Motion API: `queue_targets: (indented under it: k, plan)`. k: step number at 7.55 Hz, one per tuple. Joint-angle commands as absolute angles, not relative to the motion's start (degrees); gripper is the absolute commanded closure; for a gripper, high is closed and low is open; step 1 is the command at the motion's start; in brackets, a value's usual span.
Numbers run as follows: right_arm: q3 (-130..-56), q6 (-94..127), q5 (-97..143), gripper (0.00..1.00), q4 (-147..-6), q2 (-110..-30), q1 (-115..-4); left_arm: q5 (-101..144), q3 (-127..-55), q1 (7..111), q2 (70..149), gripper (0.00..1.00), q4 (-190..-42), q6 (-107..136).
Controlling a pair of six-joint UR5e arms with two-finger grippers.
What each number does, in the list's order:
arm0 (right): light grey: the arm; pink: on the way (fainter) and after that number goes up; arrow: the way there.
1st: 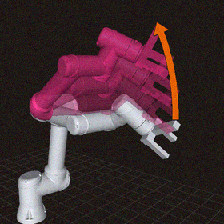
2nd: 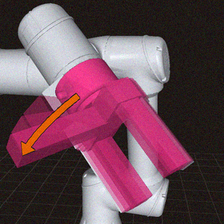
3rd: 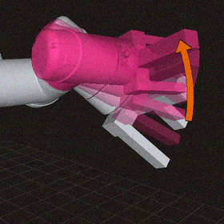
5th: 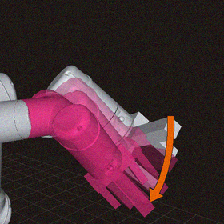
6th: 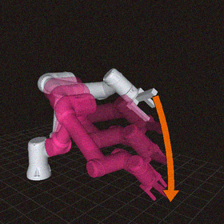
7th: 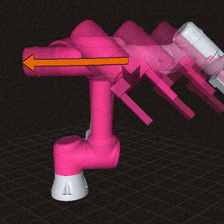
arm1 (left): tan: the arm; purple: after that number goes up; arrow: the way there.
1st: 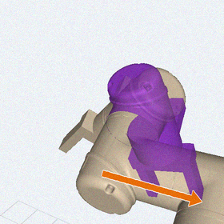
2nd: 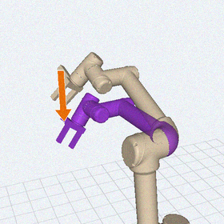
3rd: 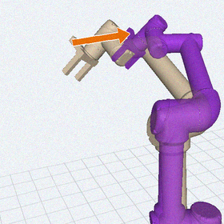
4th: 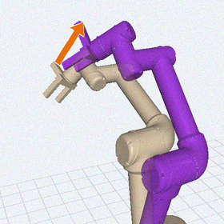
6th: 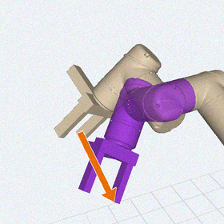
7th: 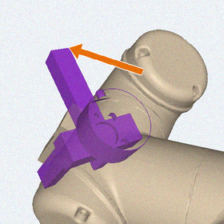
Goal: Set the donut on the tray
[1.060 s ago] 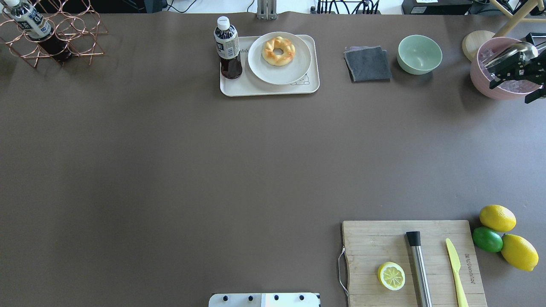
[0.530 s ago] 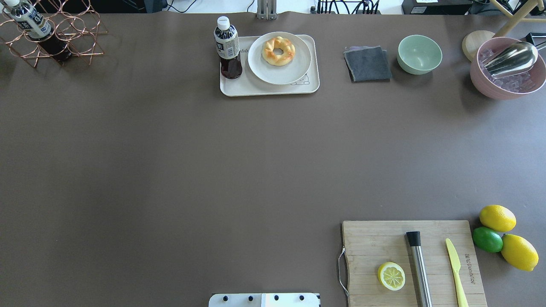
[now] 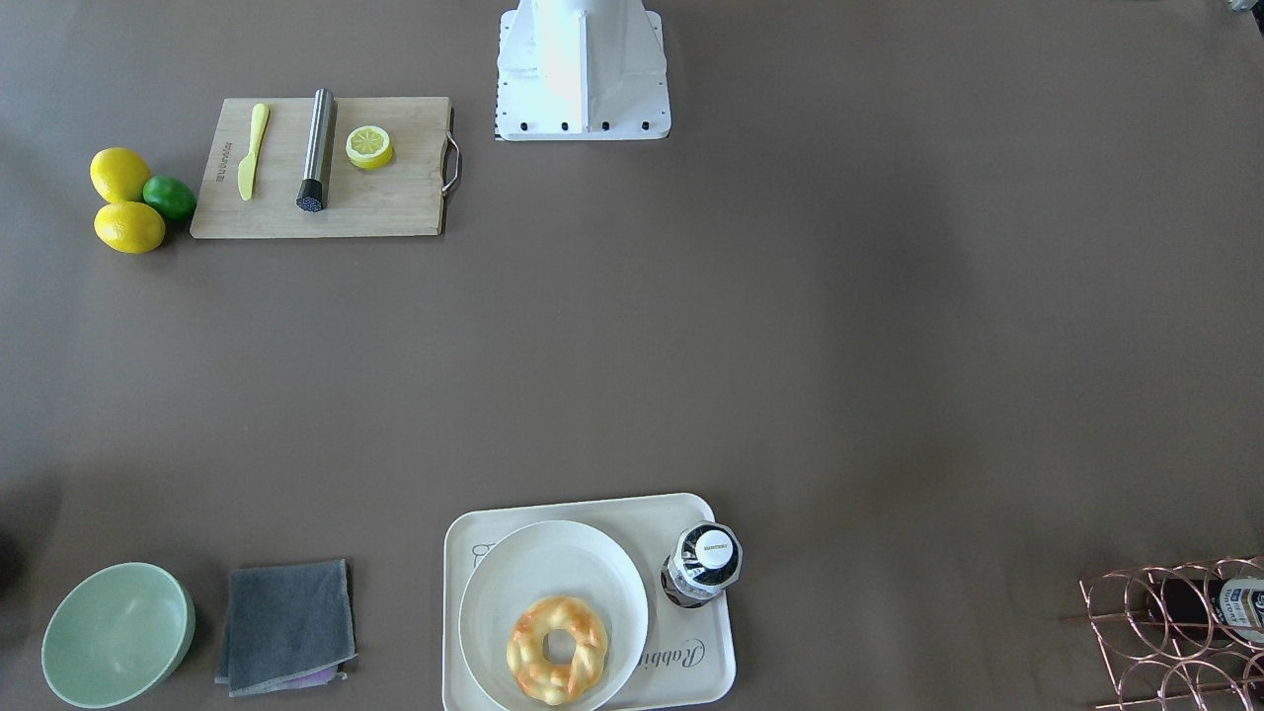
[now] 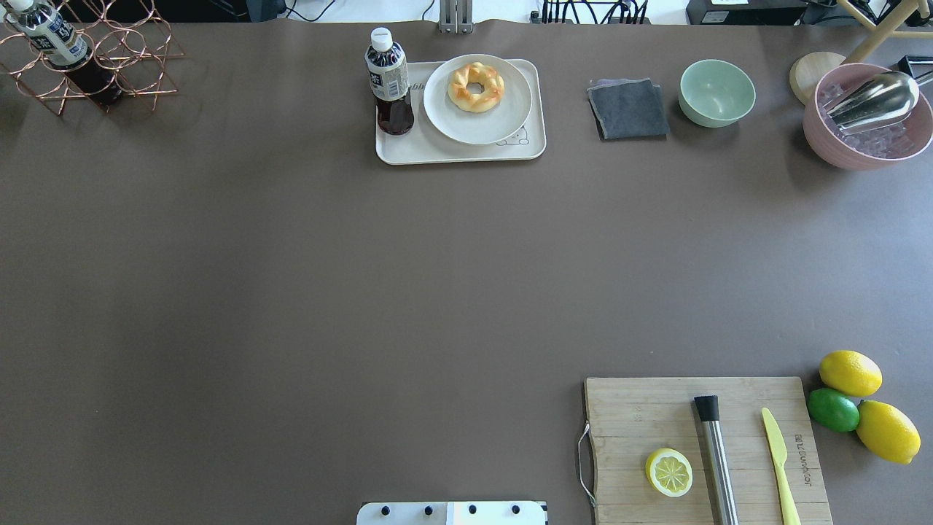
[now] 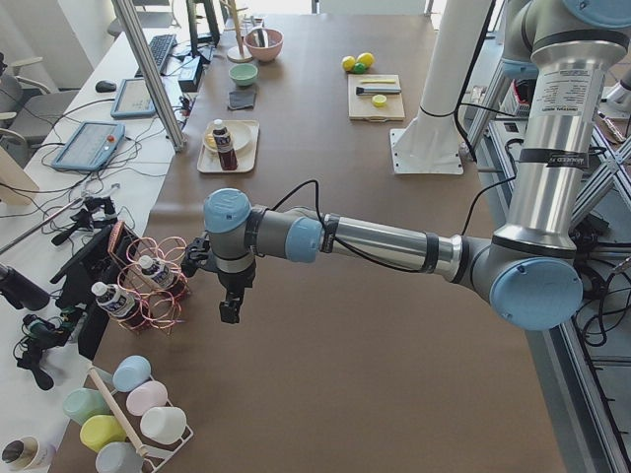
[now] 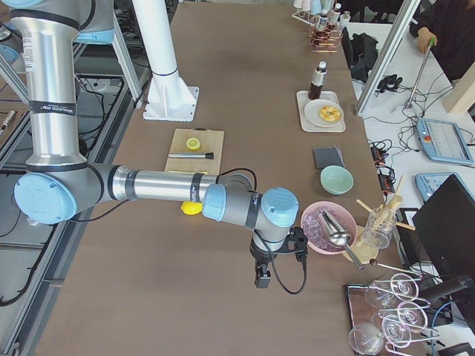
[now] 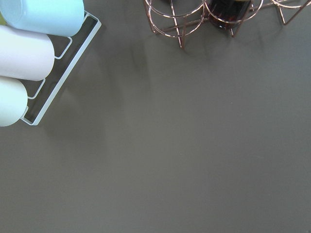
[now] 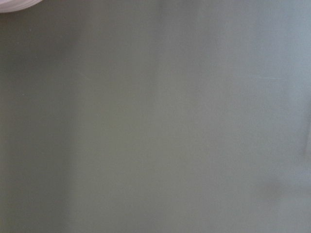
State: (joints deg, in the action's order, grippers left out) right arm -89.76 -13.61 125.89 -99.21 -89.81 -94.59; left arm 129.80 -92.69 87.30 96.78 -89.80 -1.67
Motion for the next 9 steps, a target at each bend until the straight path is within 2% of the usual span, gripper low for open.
queue_targets:
  k: [1, 3, 9]
  plan:
    - [-86.23, -14.59, 127.52, 0.00, -99.23, -89.38, -95.54, 130.25, -91.23, 88.15, 96.24, 0.02, -90.08, -4.66]
    - [-86.31, -14.06, 129.01, 0.00, -99.14, -89.12, -95.80, 130.51, -90.35, 90.79, 92.84, 0.02, -94.98, -4.66]
    - [-86.66, -8.81, 133.40, 0.00, -99.76, -85.52, -95.80, 130.08, -89.03, 90.79, 93.16, 0.02, -95.54, -4.22]
